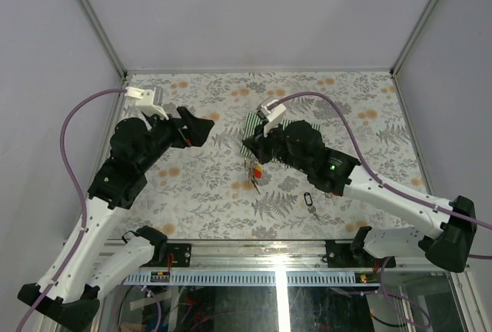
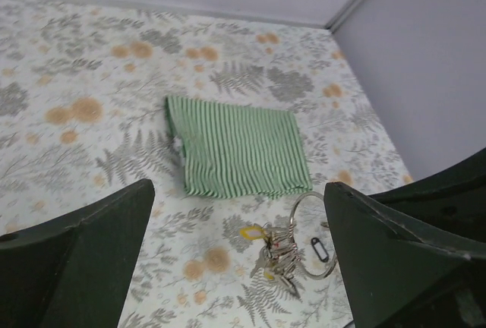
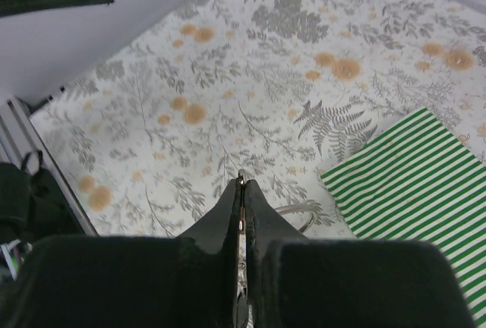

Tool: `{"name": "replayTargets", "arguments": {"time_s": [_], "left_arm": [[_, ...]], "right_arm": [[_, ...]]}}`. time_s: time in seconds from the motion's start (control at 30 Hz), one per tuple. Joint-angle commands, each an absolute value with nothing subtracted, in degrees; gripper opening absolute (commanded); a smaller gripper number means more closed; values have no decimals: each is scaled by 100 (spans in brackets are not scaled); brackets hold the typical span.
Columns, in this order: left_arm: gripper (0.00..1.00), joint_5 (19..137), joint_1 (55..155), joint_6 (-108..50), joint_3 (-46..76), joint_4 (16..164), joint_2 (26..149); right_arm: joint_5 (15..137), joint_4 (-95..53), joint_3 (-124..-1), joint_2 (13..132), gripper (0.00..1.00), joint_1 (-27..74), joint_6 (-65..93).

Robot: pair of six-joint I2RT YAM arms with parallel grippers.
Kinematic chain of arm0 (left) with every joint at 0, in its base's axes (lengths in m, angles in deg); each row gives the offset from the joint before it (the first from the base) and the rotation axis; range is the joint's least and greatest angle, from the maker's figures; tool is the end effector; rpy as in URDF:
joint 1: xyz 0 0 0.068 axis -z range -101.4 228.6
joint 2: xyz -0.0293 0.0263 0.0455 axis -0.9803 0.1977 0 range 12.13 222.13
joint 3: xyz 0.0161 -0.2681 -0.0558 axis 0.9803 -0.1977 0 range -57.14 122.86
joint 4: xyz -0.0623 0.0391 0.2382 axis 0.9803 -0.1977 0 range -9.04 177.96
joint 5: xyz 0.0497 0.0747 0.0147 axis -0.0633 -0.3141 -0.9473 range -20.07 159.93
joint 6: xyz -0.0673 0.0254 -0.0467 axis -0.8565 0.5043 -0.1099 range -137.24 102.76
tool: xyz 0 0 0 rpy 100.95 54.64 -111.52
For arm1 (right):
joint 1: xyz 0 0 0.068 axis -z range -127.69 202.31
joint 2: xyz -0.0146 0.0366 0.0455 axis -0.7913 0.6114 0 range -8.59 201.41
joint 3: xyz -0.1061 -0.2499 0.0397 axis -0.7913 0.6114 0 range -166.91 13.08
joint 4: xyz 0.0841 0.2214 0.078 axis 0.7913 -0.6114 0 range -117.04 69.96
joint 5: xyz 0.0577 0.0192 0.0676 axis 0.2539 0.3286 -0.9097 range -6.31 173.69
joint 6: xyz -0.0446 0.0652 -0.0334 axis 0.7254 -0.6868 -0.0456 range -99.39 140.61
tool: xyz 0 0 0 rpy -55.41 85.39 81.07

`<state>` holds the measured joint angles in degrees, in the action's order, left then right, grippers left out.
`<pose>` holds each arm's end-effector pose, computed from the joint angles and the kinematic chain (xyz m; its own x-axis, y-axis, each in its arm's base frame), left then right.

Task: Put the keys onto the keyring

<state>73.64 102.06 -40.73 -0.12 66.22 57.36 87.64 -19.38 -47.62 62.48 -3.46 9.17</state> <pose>0.1769 -0.0821 0.3824 -0.3270 -0.2917 -0.8989 0.3548 0.8437 -0.4029 0.1844 0.2619 0.3569 -0.2489 -0.0142 -0.9684 -0.7522 0.6327 0.1841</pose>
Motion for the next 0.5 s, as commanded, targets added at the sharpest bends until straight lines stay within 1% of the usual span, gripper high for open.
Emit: {"name": "replayTargets", "arguments": {"time_s": [0.0,0.13,0.2,0.37,0.47], "left_arm": [[96,8116,10208,-3994,372,7513,5873],[91,7949,10687,-3985,405,7825,5953],[89,7607,11164,-3854,464,7890,6016],[82,6470,12542,-3439,584,8029,6186],[77,6137,13137,-3251,612,8155,6291]], "right_arm": [[9185,-1320,-5008,5779,0,-332,242],[9560,-1257,-5113,5575,0,-332,-444],[9729,-1232,-5171,5514,0,-333,-738],[9664,-489,-4863,5244,0,-333,-972],[9660,-64,-4677,5053,0,-340,-1063]]}}
